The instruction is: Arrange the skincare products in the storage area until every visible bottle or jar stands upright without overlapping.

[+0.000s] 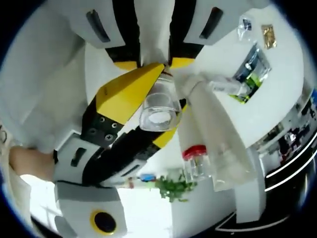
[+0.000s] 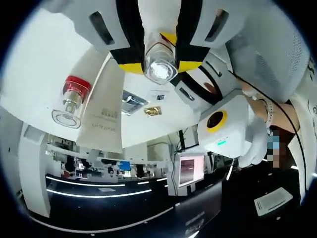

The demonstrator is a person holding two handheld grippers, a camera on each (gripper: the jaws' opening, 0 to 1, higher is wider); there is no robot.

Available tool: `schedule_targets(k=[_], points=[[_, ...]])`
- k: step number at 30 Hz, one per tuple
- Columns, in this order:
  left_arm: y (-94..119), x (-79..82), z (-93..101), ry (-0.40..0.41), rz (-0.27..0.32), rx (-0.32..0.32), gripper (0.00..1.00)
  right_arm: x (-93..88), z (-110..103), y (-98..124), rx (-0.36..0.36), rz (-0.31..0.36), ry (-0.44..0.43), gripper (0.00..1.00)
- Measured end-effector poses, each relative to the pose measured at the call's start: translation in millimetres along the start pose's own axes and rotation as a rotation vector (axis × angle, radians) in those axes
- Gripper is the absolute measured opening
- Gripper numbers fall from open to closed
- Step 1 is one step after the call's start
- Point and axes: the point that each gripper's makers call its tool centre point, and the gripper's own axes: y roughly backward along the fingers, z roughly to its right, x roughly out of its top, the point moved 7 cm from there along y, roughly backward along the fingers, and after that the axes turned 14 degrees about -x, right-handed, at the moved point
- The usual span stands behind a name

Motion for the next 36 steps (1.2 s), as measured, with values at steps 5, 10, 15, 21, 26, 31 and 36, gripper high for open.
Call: schedule_targets(k=[5, 10, 15, 21, 26, 31, 36], points=[[-1, -2.4, -1.3, 0.007, -0.002, 0.004, 0.16, -1.5, -2, -2, 0.012, -0.002, -0.024, 0.26], [-1, -3.0, -2.6, 0.004, -0.004, 0.017, 0.17, -7.4, -2, -3, 0.002, -0.038, 0.005, 0.32], [1, -1.2, -3.9, 0.003, 0.002, 0.03, 0.2, -6.8, 5, 3, -0.005, -0.034, -0.028, 0.32], [6, -5.4, -5.8, 0.006, -0.027, 0.052, 0.21, -12.5, 5, 10, 0.015, -0.063, -0.021, 0.31], [10, -8.7, -6.6, 0.018, -0.045, 0.057, 0.18, -19.2, 6, 11, 0.028, -0.106, 0.005, 0.29], [9, -8.4, -5.4, 0.036, -0.053, 0.055, 0.09, -20.0, 8, 7, 0.049, -0.154, 0.069, 0.24], [6, -7.6, -7.4, 0.018, -0.073, 0.054, 0.1, -24.5, 11, -3, 0.056, -0.204, 0.11, 0.2]])
